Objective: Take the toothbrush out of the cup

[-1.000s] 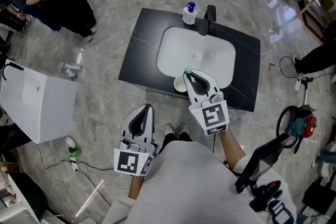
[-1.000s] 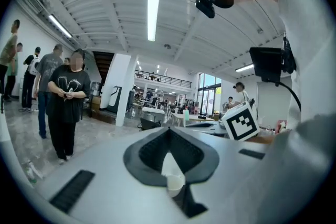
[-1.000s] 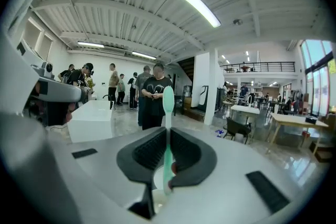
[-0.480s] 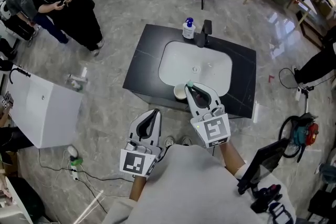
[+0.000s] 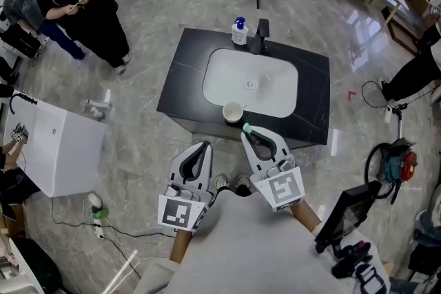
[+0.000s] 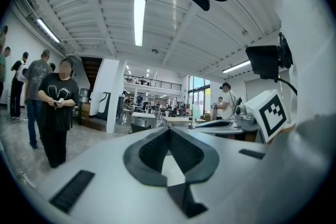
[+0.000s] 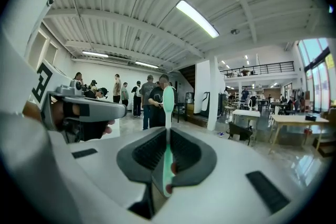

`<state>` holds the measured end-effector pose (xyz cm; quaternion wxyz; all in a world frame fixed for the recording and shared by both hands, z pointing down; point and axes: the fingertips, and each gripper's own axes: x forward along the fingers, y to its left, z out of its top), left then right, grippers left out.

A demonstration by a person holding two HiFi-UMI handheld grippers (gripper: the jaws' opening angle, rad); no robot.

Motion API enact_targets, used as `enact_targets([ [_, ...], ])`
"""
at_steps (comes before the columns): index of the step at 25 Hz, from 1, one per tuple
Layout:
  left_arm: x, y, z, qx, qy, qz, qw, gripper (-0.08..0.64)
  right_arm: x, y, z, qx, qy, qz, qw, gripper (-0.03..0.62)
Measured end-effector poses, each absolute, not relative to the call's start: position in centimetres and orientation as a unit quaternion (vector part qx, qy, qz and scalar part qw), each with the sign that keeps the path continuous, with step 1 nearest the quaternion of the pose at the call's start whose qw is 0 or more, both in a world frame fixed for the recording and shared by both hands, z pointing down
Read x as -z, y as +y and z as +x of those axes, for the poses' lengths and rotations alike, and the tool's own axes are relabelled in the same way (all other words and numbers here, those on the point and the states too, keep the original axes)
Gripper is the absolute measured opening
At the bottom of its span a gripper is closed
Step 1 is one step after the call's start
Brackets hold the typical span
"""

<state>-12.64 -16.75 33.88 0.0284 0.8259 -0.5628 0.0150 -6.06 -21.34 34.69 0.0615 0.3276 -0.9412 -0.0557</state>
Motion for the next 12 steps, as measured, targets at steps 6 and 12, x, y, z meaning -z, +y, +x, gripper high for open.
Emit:
enact_targets([
  [6,-34.6,-15.6,-11.7,-0.017,-0.553,0.832,0.027,0.003,-35.2,-18.0,-5.4,0.045,-0.945,0.319,0.064,0.029],
  [12,-35.3,-14.4,-11.1,-0.03,-0.55,0.833,0.048,0.004,-34.9,-16.9,-5.4,0.022,-0.944,0.329,0.027,0.029],
])
